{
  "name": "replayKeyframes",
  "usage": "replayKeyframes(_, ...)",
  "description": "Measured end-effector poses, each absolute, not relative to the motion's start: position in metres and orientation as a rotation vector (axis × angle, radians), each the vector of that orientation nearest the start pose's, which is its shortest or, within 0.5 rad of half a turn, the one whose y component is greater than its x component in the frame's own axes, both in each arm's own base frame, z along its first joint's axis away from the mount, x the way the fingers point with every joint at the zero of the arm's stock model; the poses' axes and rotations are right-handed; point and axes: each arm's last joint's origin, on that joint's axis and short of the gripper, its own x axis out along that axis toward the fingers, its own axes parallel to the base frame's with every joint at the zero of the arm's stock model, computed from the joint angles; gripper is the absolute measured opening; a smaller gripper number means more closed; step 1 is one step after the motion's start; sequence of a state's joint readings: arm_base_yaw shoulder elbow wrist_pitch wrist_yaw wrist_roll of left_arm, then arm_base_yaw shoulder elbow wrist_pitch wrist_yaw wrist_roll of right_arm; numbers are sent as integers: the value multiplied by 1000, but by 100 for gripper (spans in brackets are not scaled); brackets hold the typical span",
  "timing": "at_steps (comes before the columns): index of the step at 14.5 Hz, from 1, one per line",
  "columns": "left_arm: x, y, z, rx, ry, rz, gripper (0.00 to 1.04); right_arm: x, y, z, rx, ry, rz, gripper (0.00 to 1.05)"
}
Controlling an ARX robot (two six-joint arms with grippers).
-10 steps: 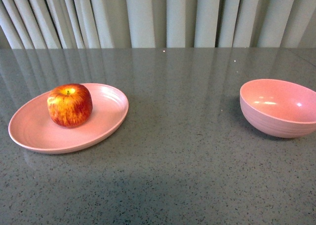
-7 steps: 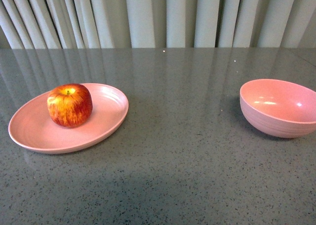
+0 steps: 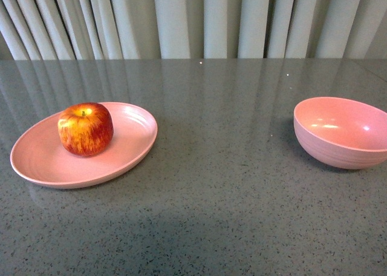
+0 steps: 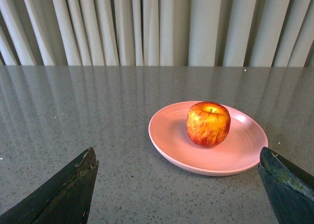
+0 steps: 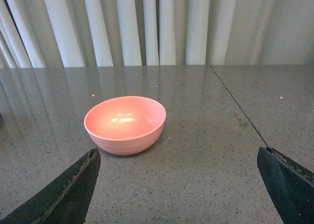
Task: Move apple from plate to bowl
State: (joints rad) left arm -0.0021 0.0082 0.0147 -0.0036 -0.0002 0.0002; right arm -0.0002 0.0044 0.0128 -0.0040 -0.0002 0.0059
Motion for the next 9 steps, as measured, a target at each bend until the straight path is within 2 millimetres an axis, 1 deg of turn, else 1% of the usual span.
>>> replayKeyframes(9, 97, 0, 168, 1, -3, -2, 98, 97, 0, 167, 6, -4, 0, 98)
